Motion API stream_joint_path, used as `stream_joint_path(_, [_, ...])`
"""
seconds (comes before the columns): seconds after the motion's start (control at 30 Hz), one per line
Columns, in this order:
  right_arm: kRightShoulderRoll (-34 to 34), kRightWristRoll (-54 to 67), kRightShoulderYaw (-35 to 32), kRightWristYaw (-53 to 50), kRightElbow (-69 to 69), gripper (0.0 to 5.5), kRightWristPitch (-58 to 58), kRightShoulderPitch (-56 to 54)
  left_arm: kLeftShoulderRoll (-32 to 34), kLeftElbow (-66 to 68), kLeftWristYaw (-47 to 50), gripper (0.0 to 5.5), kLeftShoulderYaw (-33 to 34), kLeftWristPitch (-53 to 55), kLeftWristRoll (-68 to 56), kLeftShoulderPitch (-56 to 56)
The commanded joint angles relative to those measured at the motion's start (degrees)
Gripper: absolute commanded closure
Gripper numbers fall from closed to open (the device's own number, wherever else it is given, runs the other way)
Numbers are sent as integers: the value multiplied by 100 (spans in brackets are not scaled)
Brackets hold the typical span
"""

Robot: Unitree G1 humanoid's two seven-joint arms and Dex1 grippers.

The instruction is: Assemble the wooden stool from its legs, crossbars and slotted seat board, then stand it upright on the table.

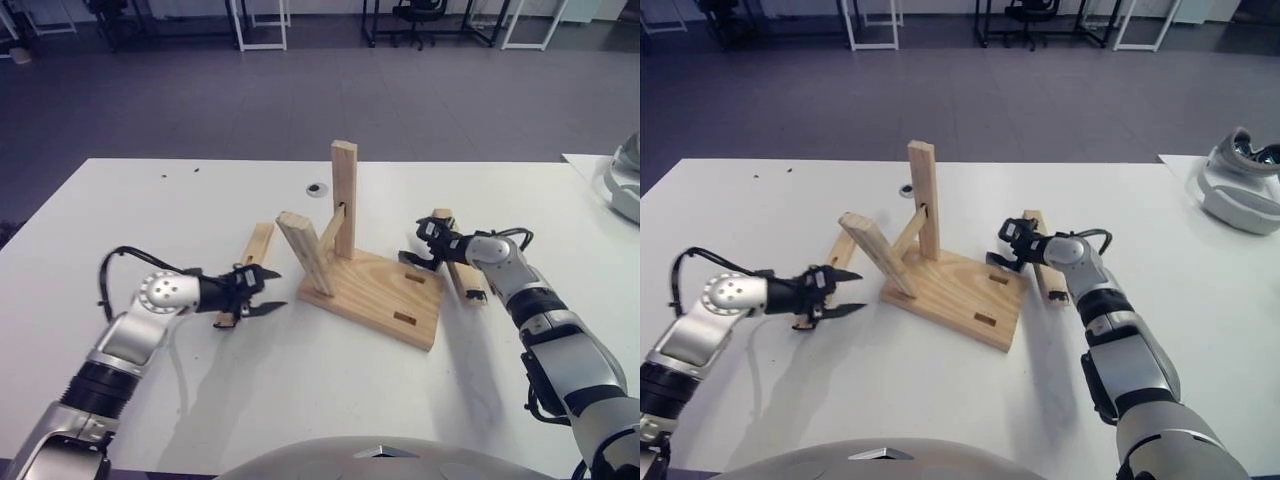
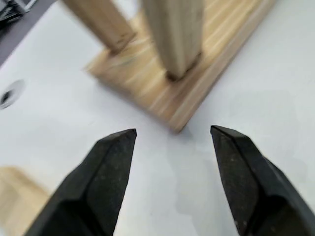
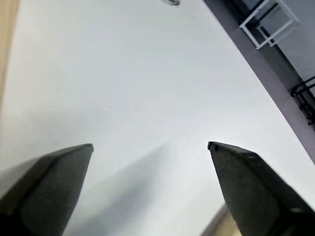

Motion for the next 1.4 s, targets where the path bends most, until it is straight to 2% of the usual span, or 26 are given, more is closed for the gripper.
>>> stream_joint_path(0.03, [247,536,46,1590,-486,110,40,286,-768,1455,825,270,-513,-192,851,-807])
stream_joint_path(0.13, [552,736,135,1942,-1111,110,316,640,-1222,3045,1715,270,-432,-702,1177,-1536])
stream_joint_path(0.23, [801,334,262,1174,-1365,110,549,911,-1454,4045,2060,270,-174,-1101,1053,-2056])
stream_joint_path(0.33, [860,306,116,538,-1657,110,947,1074,-1448,4163,1902,270,27,-1341,828,-1950])
stream_joint_path(0.47, [1238,410,-7,11,-1890,110,1447,1197,-1538,4040,1605,270,-50,-1392,781,-1588])
stream_joint_path(0.73, [1815,289,-224,-1267,-1012,110,1816,708,-2010,3916,1566,270,-15,-964,529,-1727])
stream_joint_path(0.93, [1435,420,-605,-1748,-1623,110,1751,693,-2118,4170,1742,270,163,-990,440,-1942])
stream_joint_path(1.13, [736,1253,-2122,-2344,-3434,110,2307,1282,-2166,3974,1838,270,466,-1054,270,-1830])
stream_joint_path(1.27, [160,1600,-2873,-2283,-3404,110,2814,1938,-2224,3937,2032,270,647,-1102,190,-1791])
stream_joint_path(1.4, [48,1887,-3109,-2056,-3333,110,3132,2341,-2191,3680,2528,270,1402,-1405,-233,-1892])
